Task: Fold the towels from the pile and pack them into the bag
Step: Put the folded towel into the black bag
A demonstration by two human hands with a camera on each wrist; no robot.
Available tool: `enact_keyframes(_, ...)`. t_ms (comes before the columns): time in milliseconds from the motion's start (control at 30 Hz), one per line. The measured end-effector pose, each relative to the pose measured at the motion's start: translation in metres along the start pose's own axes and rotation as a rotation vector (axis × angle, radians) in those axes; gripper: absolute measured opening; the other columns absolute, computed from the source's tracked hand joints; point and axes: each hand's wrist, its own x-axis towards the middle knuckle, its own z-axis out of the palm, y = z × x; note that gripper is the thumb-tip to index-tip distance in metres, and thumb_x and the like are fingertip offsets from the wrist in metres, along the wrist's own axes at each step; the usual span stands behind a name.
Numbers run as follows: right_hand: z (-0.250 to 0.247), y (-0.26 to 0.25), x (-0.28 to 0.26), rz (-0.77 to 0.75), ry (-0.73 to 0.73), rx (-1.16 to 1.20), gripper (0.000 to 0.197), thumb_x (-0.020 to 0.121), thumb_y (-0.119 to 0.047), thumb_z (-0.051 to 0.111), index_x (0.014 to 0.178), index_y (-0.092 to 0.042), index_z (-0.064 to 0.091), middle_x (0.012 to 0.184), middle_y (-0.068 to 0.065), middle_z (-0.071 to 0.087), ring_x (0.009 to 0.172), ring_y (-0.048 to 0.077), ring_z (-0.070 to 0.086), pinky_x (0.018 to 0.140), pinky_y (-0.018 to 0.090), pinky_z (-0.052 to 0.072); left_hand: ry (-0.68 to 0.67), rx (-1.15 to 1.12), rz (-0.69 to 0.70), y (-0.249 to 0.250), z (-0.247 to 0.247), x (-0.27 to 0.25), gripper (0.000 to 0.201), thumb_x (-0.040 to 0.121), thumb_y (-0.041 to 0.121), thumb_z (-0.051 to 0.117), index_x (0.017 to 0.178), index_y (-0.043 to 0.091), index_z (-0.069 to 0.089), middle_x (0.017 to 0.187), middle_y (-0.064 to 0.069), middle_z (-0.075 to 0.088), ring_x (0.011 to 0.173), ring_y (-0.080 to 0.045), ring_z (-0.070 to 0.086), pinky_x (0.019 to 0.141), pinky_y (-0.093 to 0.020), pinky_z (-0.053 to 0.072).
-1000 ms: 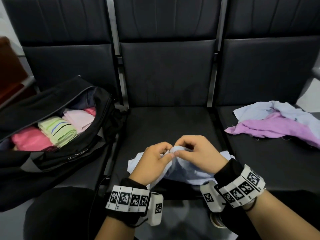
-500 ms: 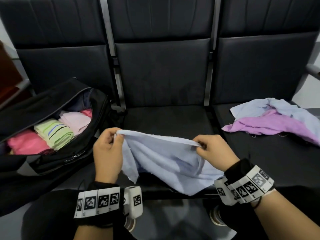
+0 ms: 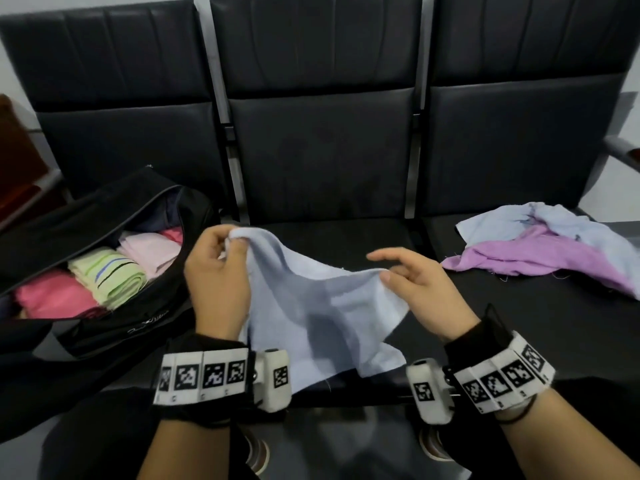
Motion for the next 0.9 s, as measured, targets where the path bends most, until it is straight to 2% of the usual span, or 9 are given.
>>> enact_keyframes(67, 0.009, -0.019, 0.001, -0.046, -0.066, 0.125, 0.029, 0.094, -0.004, 0.055, 0.101, -0.024, 0.075, 0.084, -0.007, 0.072, 0.077, 0.006, 0.062, 0.073, 0.014, 0.045, -0.098, -0.036, 0.07, 0.016, 0.016, -0.006, 0.016, 0.092, 0.017, 0.058, 0.084, 0.03, 0.064, 0.079, 0.017, 0.066, 0.073, 0.005, 0.058, 0.07, -0.011, 0.043)
enact_keyframes(133, 0.018, -0.03, 0.002, -0.027, -0.135, 0.191, 0.029, 0.092, -0.007, 0.051, 0.096, -0.022, 0.076, 0.086, -0.009, 0.073, 0.07, 0.002, 0.059, 0.064, 0.012, 0.044, -0.237, -0.034, 0.108, 0.022, 0.029, -0.012, 0.014, 0.091, 0.017, 0.059, 0.089, 0.028, 0.065, 0.084, 0.017, 0.067, 0.078, 0.004, 0.061, 0.071, -0.007, 0.043)
enact_keyframes(200, 0.023, -0.031, 0.0, 0.057, -0.251, 0.249, 0.036, 0.091, 0.001, 0.046, 0.101, -0.018, 0.075, 0.078, -0.008, 0.069, 0.063, 0.003, 0.057, 0.058, 0.015, 0.046, -0.376, 0.008, 0.051, 0.016, 0.038, -0.019, 0.017, 0.092, 0.011, 0.061, 0.098, 0.027, 0.064, 0.088, 0.015, 0.067, 0.082, 0.002, 0.062, 0.075, -0.012, 0.045)
enact_keyframes(300, 0.029, -0.019, -0.005, 0.091, -0.41, 0.064, 0.042, 0.086, 0.013, 0.047, 0.106, -0.014, 0.072, 0.095, 0.008, 0.07, 0.074, 0.016, 0.066, 0.066, 0.033, 0.057, -0.564, 0.103, -0.109, -0.004, 0.039, -0.032, 0.031, 0.094, 0.004, 0.058, 0.117, 0.025, 0.061, 0.085, 0.009, 0.063, 0.081, -0.004, 0.06, 0.083, -0.026, 0.05)
enact_keyframes(433, 0.041, 0.002, -0.012, 0.042, -0.327, -0.134, 0.006, 0.084, -0.013, 0.071, 0.083, -0.018, 0.074, 0.067, -0.001, 0.067, 0.062, 0.008, 0.061, 0.068, 0.027, 0.048, -0.752, 0.146, -0.169, -0.018, 0.029, -0.049, 0.05, 0.091, -0.007, 0.054, 0.132, 0.022, 0.055, 0.082, 0.004, 0.06, 0.082, -0.013, 0.059, 0.09, -0.037, 0.051)
enact_keyframes(567, 0.049, 0.008, -0.01, -0.091, -0.213, -0.283, 0.006, 0.083, -0.027, 0.078, 0.081, -0.021, 0.077, 0.102, -0.008, 0.057, 0.102, 0.011, 0.055, 0.092, 0.028, 0.043, -0.896, 0.114, -0.118, -0.014, 0.024, -0.054, 0.049, 0.09, -0.001, 0.061, 0.13, 0.027, 0.058, 0.08, 0.004, 0.065, 0.079, -0.011, 0.06, 0.084, -0.031, 0.05)
enact_keyframes(667, 0.05, 0.004, -0.007, -0.075, -0.276, -0.244, 0.008, 0.086, -0.023, 0.076, 0.083, -0.016, 0.076, 0.123, -0.007, 0.058, 0.12, 0.011, 0.052, 0.104, 0.033, 0.041, -0.916, 0.082, -0.087, -0.009, 0.022, -0.054, 0.047, 0.09, 0.004, 0.065, 0.127, 0.032, 0.061, 0.082, 0.004, 0.069, 0.076, -0.007, 0.062, 0.077, -0.021, 0.049)
enact_keyframes(800, 0.051, 0.003, -0.006, -0.034, -0.236, -0.157, 0.006, 0.086, -0.018, 0.075, 0.081, -0.014, 0.074, 0.088, -0.002, 0.069, 0.087, 0.012, 0.063, 0.087, 0.036, 0.049, -0.865, 0.042, -0.13, -0.009, 0.018, -0.055, 0.039, 0.091, 0.003, 0.067, 0.123, 0.024, 0.063, 0.086, 0.001, 0.072, 0.086, -0.013, 0.068, 0.083, -0.026, 0.052)
enact_keyframes(900, 0.051, 0.006, -0.007, -0.03, -0.175, -0.16, 0.005, 0.084, -0.015, 0.075, 0.08, -0.015, 0.074, 0.081, -0.002, 0.068, 0.081, 0.012, 0.063, 0.081, 0.033, 0.051, -0.818, 0.068, -0.17, -0.013, 0.014, -0.058, 0.032, 0.089, 0.004, 0.069, 0.115, 0.024, 0.067, 0.09, 0.001, 0.071, 0.089, -0.016, 0.066, 0.082, -0.024, 0.052)
